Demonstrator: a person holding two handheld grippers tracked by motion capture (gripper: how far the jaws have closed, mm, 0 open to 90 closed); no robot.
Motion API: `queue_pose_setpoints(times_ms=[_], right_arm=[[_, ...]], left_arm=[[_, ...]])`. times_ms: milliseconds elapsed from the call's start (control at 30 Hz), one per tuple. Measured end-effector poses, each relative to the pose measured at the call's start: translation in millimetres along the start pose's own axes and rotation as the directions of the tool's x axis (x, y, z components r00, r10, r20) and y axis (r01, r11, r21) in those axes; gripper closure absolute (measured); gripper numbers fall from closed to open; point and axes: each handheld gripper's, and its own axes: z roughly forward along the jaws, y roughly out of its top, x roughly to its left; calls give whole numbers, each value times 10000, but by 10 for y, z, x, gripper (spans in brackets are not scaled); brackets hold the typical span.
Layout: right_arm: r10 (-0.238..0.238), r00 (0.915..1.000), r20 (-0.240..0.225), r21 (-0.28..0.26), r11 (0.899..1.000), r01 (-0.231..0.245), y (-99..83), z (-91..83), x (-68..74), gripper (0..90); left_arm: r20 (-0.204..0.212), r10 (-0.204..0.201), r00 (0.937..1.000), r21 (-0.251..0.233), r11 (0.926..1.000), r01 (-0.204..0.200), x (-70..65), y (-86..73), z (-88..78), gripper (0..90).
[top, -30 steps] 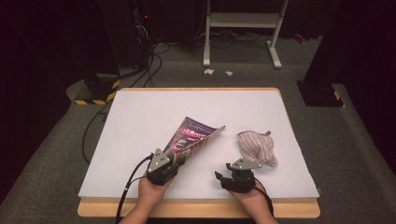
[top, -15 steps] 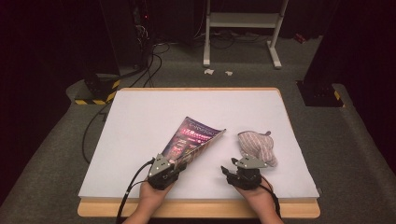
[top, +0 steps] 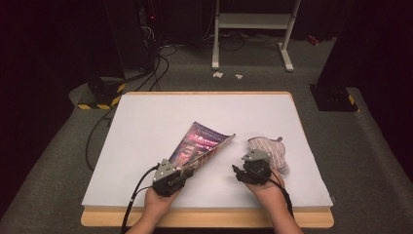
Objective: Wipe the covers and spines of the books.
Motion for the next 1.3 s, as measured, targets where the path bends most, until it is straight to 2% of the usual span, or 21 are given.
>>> queue_pose_setpoints(times_ms=[67, 133, 200, 300, 533, 733, 833, 1100, 1300], right_arm=[[-21, 9999, 164, -33, 10000, 21, 44, 1, -7, 412], [206, 9998, 71, -237, 9995, -204, 46, -1, -43, 397], [253, 9997, -27, -180, 9995, -253, 45, -12, -86, 373], [599, 9982, 22, -614, 9963, -596, 24, -97, -164, 332], [846, 9962, 202, -1219, 9892, -815, 26, -295, -288, 279], [1230, 9918, 333, -1480, 9821, -1168, 8, -447, -451, 261], [1464, 9877, 556, -1611, 9776, -1358, -13, -517, -547, 242], [2010, 9719, 1228, -1503, 9717, -1820, -154, -534, -782, 233], [2638, 9577, 1150, -885, 9630, -2546, -282, -381, -904, 259]], left_arm=[[-11, 44, 10000, 11, 10000, -44, -1, 1, 0, 828], [-11, 98, 10000, 55, 9999, -98, -1, 3, -2, 828], [-21, 110, 9999, 48, 9999, -110, -10, -1, 2, 827], [-34, 115, 9999, 66, 9999, -114, -18, -2, 6, 826], [-28, 139, 9999, 89, 9999, -138, -22, 3, 6, 824], [2, 135, 9999, 100, 9999, -135, -18, 2, 6, 822], [16, 128, 9999, 109, 9999, -128, -16, 2, 6, 822], [31, 118, 9999, 142, 9998, -118, -15, 2, 9, 823], [50, 95, 9999, 160, 9998, -96, -14, 0, 10, 822]])
